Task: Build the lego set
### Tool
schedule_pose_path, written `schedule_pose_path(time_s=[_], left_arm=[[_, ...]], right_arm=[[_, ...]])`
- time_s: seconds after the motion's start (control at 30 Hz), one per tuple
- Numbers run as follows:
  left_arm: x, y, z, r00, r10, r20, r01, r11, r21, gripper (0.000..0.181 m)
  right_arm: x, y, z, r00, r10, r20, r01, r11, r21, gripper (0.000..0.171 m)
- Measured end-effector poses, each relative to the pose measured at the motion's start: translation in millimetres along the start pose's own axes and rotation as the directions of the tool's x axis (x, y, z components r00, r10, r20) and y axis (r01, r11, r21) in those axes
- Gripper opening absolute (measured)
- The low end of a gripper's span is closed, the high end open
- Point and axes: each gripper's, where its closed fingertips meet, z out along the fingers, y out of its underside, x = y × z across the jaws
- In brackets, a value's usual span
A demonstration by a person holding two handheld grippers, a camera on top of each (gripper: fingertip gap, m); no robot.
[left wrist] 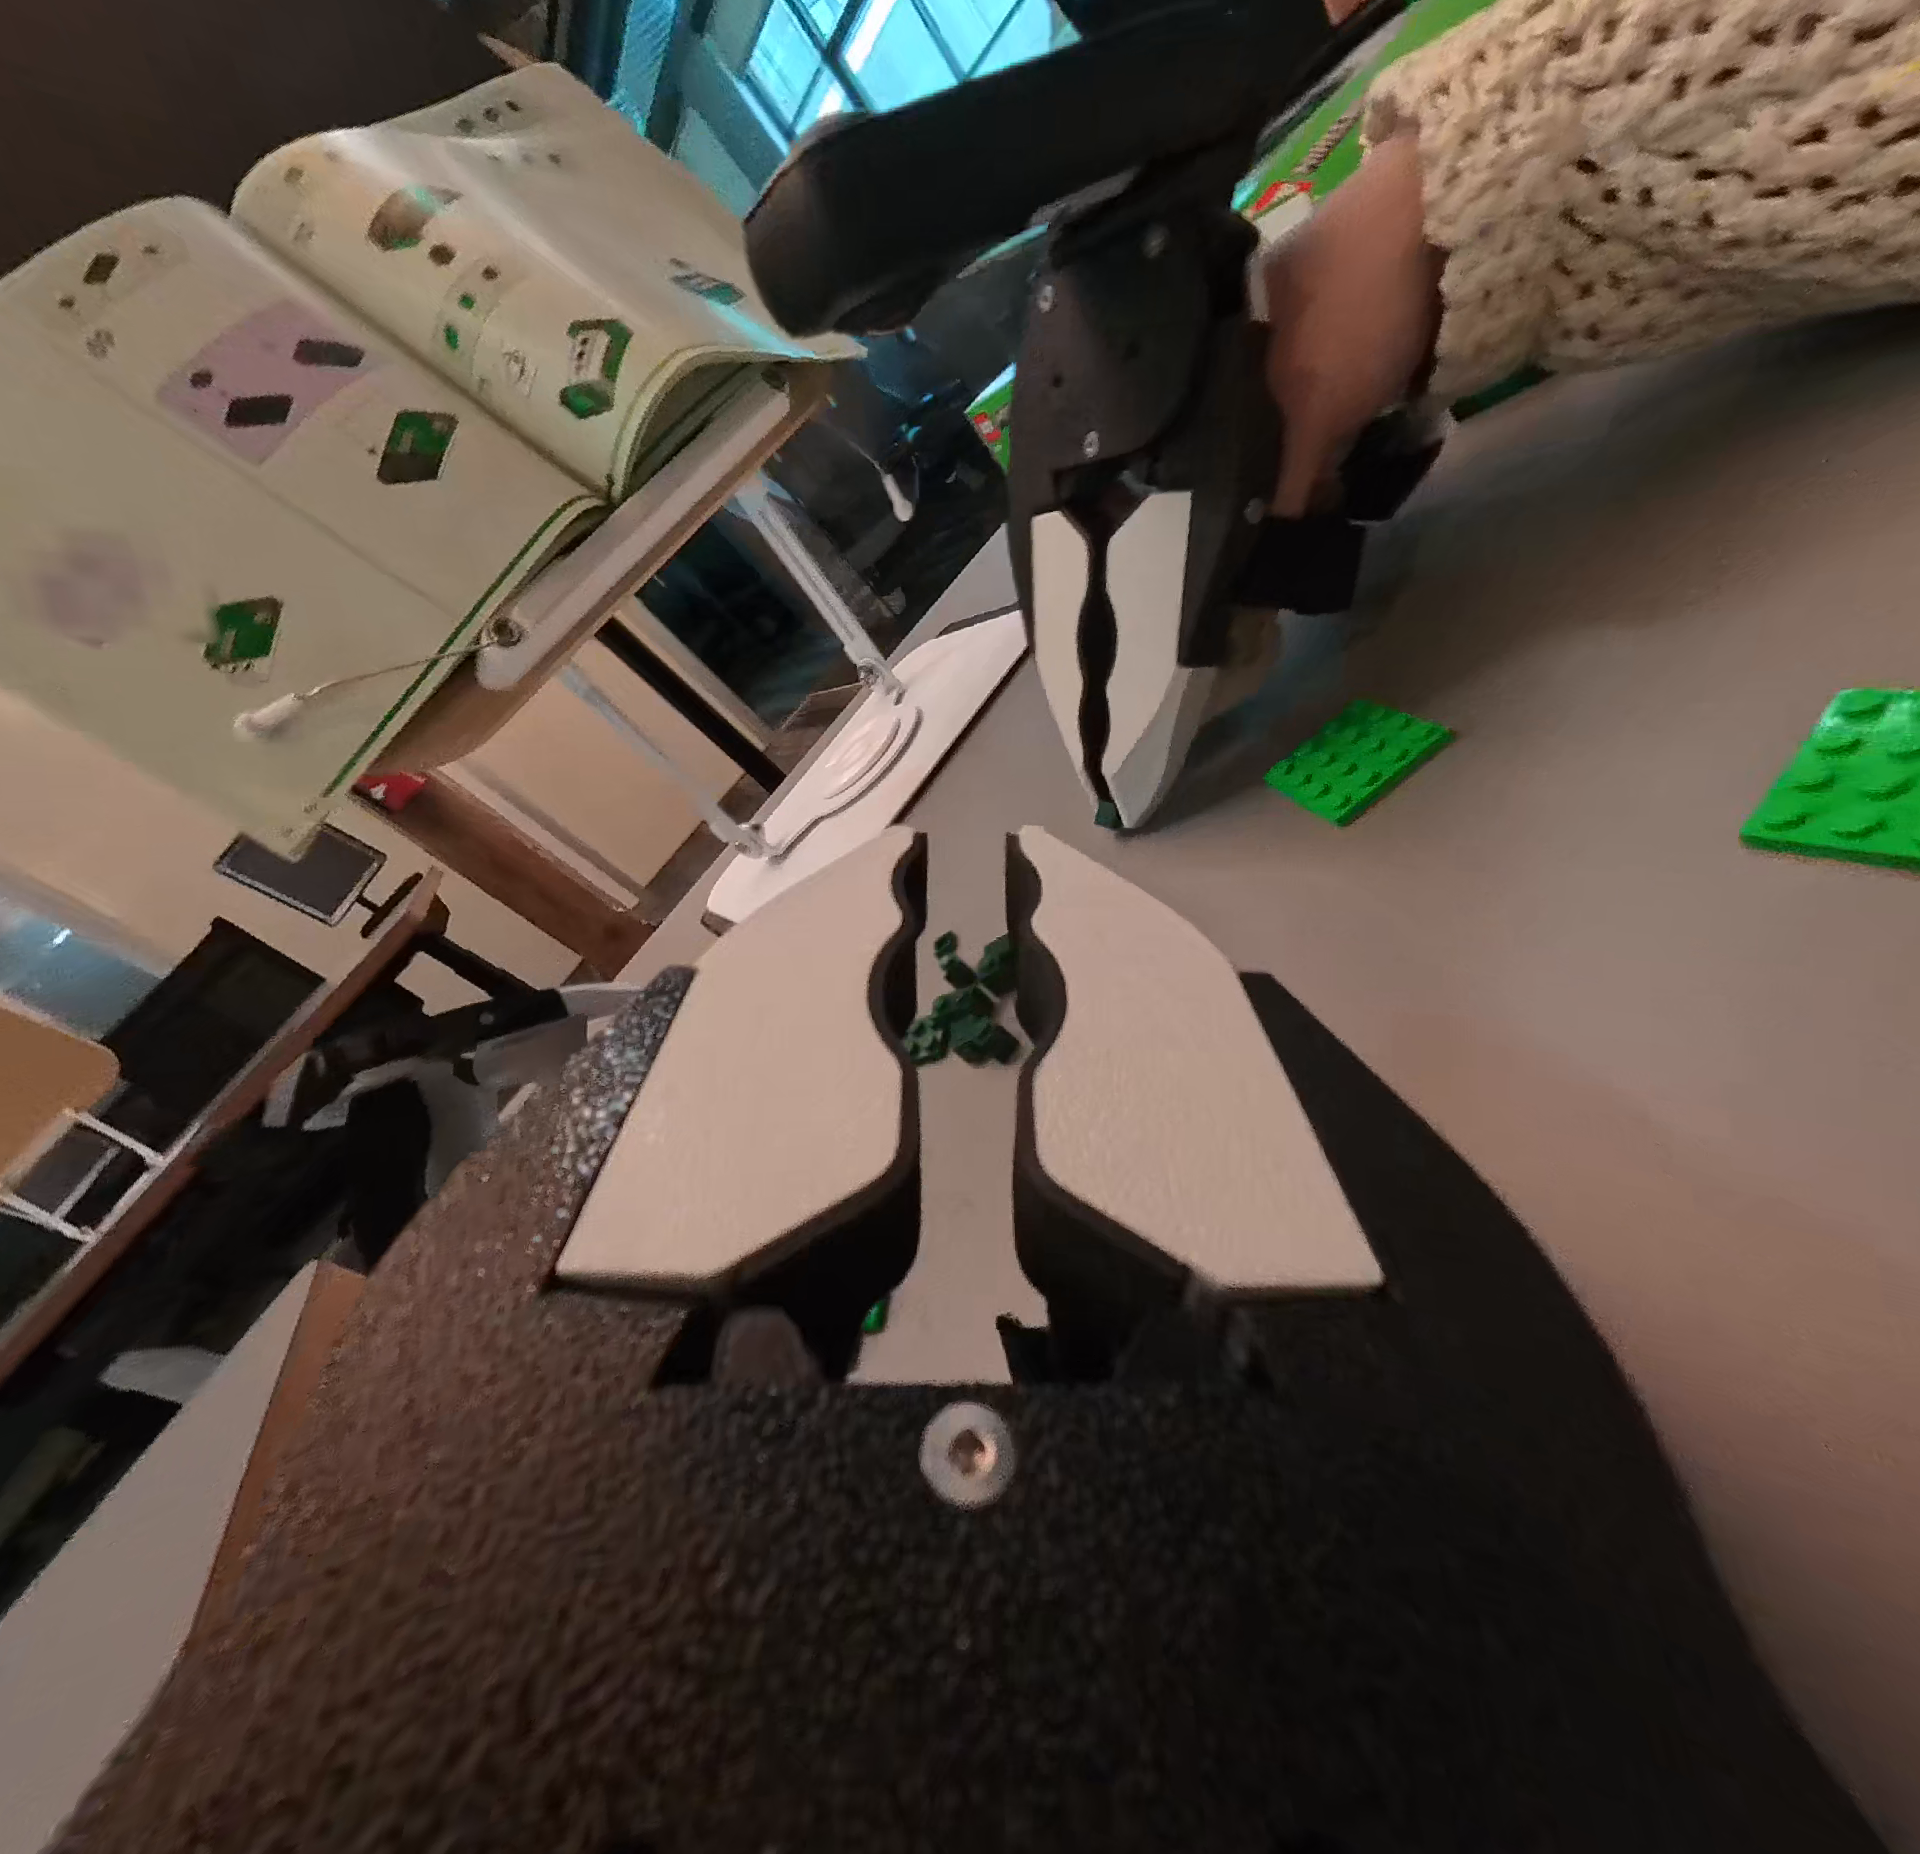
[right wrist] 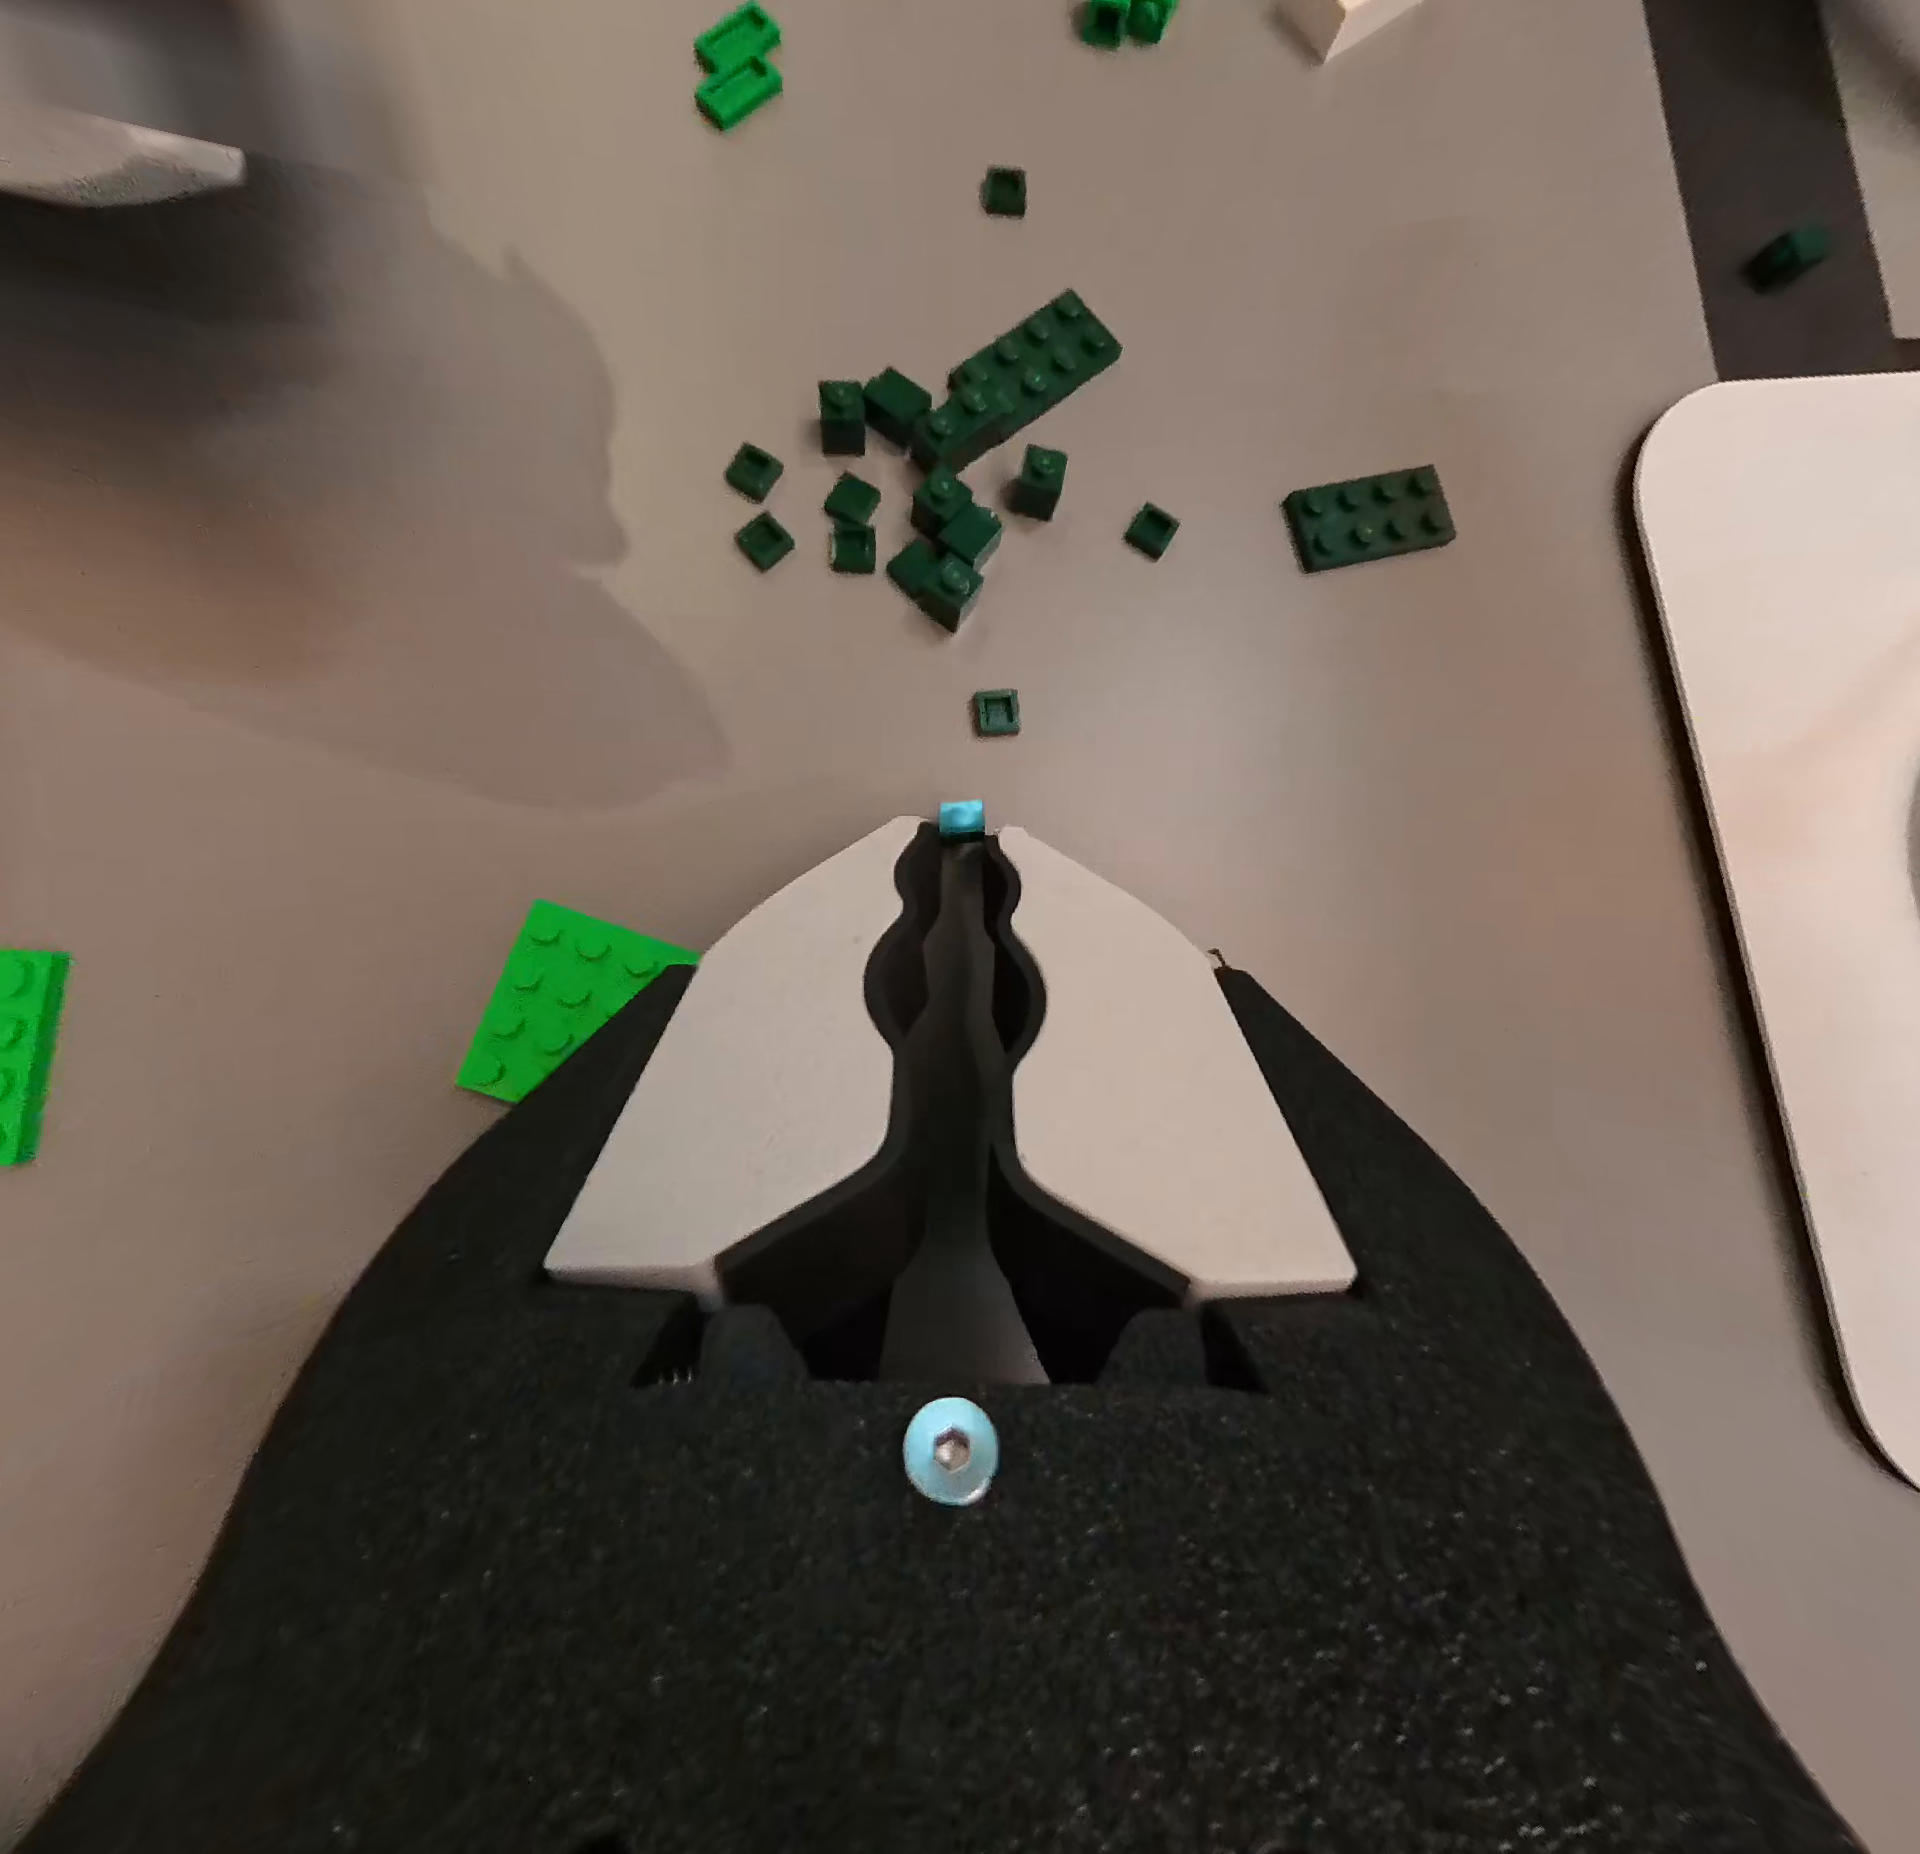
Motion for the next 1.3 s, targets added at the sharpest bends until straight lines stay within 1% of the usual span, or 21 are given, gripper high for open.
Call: schedule_pose_path(time_s=[0.1,0.37,0.53,0.63,0.7,0.73,0.77,0.83,0.9,0.97,1.03,1.1,1.2,1.3], left_arm=[[2.5,0.0,0.4,1.000,0.023,-0.005,-0.023,1.000,-0.004,0.014],[0.3,1.7,0.1,1.000,-0.018,-0.008,0.018,1.000,-0.002,0.014],[3.9,-1.1,-0.4,1.000,-0.003,-0.023,0.003,1.000,0.008,0.014],[5.8,-4.4,-1.1,1.000,0.017,-0.023,-0.017,1.000,0.019,0.014],[7.2,-5.9,-1.3,0.999,0.032,-0.023,-0.032,0.999,0.023,0.014],[7.5,-6.2,-1.4,0.999,0.039,-0.022,-0.038,0.999,0.024,0.014],[7.3,-6.2,-1.5,0.999,0.041,-0.020,-0.040,0.999,0.023,0.014],[6.5,-5.8,-1.5,0.999,0.033,-0.019,-0.033,0.999,0.021,0.015],[4.5,-4.4,-1.7,1.000,0.016,-0.014,-0.016,1.000,0.013,0.016],[-0.8,-2.7,-2.4,1.000,-0.005,0.005,0.005,1.000,0.006,0.016],[-4.6,-1.2,-3.0,0.999,-0.028,0.018,0.028,1.000,0.007,0.015],[-6.2,0.8,-2.8,0.999,-0.035,0.025,0.034,0.999,0.004,0.015],[-3.7,1.0,-2.2,0.999,-0.037,0.012,0.037,0.999,0.003,0.015],[-0.8,0.9,-1.6,0.999,-0.041,-0.002,0.041,0.999,0.000,0.014]], right_arm=[[-2.5,0.6,-0.6,1.000,-0.020,-0.001,0.020,1.000,-0.018,0.007],[-5.0,1.2,-2.3,0.998,-0.067,-0.021,0.066,0.996,-0.057,0.009],[-7.4,3.4,-5.2,0.999,-0.048,0.007,0.048,0.998,-0.046,0.017],[-3.6,4.4,-11.9,1.000,-0.030,-0.004,0.030,0.999,-0.024,0.018],[1.5,-1.7,-18.6,1.000,-0.008,-0.024,0.009,0.999,0.054,0.018],[6.7,-10.4,-22.6,0.999,0.014,-0.046,-0.007,0.989,0.147,0.017],[14.4,-22.4,-28.7,0.996,0.050,-0.079,-0.027,0.961,0.276,0.017],[30.0,-42.1,-46.8,0.980,0.142,-0.141,-0.050,0.856,0.515,0.014],[38.7,-52.6,-64.3,0.960,0.204,-0.189,-0.031,0.753,0.657,0.014],[46.8,-52.6,-75.9,0.928,0.256,-0.270,0.014,0.701,0.713,0.012],[49.6,-51.7,-83.5,0.903,0.284,-0.323,0.050,0.677,0.735,0.011],[49.2,-51.7,-87.7,0.889,0.287,-0.357,0.084,0.665,0.742,0.009],[51.7,-49.9,-90.0,0.868,0.291,-0.403,0.115,0.670,0.733,0.008],[52.9,-49.0,-92.2,0.867,0.304,-0.395,0.109,0.658,0.745,0.008]])
